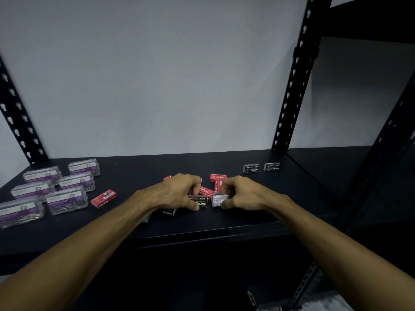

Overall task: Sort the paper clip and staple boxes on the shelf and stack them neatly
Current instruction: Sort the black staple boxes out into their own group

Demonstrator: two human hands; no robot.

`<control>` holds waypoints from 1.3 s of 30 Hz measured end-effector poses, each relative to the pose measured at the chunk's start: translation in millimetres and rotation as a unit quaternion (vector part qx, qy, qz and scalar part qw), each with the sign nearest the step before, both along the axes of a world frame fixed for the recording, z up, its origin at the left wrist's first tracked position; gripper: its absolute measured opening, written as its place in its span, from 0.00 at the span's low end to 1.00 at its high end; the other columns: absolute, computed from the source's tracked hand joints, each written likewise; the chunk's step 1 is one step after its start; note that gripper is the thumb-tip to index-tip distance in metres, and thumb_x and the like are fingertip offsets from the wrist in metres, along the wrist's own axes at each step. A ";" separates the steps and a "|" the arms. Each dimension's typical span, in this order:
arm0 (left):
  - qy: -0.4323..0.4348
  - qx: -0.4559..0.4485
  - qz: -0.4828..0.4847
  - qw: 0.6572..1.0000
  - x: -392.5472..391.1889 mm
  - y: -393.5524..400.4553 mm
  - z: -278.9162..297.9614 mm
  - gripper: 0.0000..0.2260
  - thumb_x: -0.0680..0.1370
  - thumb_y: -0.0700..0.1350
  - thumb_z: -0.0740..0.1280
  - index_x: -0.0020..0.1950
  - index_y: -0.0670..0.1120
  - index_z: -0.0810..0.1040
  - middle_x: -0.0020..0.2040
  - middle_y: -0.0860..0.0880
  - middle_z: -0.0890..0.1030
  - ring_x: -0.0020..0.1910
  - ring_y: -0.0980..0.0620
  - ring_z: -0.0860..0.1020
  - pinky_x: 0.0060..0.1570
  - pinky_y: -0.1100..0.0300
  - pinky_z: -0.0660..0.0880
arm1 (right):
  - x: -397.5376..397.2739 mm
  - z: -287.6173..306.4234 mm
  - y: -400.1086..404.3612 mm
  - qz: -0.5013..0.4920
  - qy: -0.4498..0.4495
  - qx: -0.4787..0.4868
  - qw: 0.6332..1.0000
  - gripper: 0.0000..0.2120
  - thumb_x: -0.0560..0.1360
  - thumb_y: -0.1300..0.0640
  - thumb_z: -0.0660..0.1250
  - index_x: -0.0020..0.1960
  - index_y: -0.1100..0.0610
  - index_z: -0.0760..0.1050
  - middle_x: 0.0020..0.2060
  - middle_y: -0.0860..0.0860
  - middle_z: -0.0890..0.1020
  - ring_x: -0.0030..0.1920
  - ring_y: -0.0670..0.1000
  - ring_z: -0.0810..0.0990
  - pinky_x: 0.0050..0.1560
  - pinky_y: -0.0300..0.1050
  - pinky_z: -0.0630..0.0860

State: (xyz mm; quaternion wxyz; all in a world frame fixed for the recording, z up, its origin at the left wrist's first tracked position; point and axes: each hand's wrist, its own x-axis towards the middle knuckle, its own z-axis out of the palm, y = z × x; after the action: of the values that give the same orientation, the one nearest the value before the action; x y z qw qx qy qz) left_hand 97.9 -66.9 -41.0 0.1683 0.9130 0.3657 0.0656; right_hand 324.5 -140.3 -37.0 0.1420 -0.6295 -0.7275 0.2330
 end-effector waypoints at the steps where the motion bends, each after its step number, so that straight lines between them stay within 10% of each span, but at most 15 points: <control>1: -0.002 -0.004 -0.002 1.000 0.6 -0.1 0.3 0.15 0.69 0.51 0.78 0.42 0.53 0.71 0.40 0.53 0.77 0.35 0.57 0.73 0.34 0.61 0.67 | -0.5 0.6 0.0 0.002 0.002 0.003 1.000 0.10 0.68 0.52 0.76 0.44 0.50 0.76 0.38 0.46 0.81 0.36 0.44 0.77 0.36 0.40 0.71; 12: -0.004 -0.057 -0.009 0.998 -0.4 -3.4 8.4 0.11 0.74 0.44 0.74 0.55 0.53 0.80 0.47 0.56 0.80 0.45 0.59 0.79 0.43 0.62 0.75 | -3.8 4.2 0.2 0.020 0.005 -0.013 1.000 0.08 0.71 0.59 0.74 0.42 0.48 0.78 0.38 0.45 0.82 0.34 0.39 0.78 0.35 0.34 0.71; 25: -0.050 -0.181 -0.009 0.982 2.9 5.7 22.8 0.09 0.76 0.37 0.71 0.53 0.47 0.83 0.39 0.50 0.84 0.33 0.56 0.80 0.35 0.62 0.77 | 12.1 16.5 -5.7 0.015 0.024 -0.040 0.999 0.09 0.74 0.63 0.70 0.46 0.50 0.82 0.40 0.45 0.84 0.36 0.38 0.79 0.36 0.33 0.73; 30: -0.082 -0.166 -0.001 0.983 24.0 7.1 26.7 0.08 0.77 0.40 0.71 0.53 0.49 0.83 0.37 0.53 0.84 0.31 0.60 0.79 0.32 0.66 0.74 | 29.7 21.0 -4.9 -0.025 0.030 -0.030 0.999 0.08 0.74 0.61 0.70 0.49 0.51 0.83 0.44 0.48 0.85 0.46 0.48 0.83 0.47 0.45 0.81; 39: -0.142 -0.086 0.042 0.985 91.4 12.1 20.9 0.07 0.74 0.41 0.74 0.47 0.53 0.83 0.39 0.54 0.85 0.36 0.59 0.82 0.34 0.66 0.75 | 82.8 31.8 -1.6 -0.130 -0.041 0.024 0.990 0.10 0.73 0.65 0.68 0.41 0.51 0.80 0.40 0.47 0.83 0.40 0.46 0.80 0.37 0.38 0.73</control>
State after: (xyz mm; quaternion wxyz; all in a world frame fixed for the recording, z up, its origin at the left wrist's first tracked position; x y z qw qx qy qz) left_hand 189.3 -54.8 -20.1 0.2939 0.8603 0.3803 0.1701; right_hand 407.3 -141.9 -5.2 0.1564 -0.7242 -0.6501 0.1687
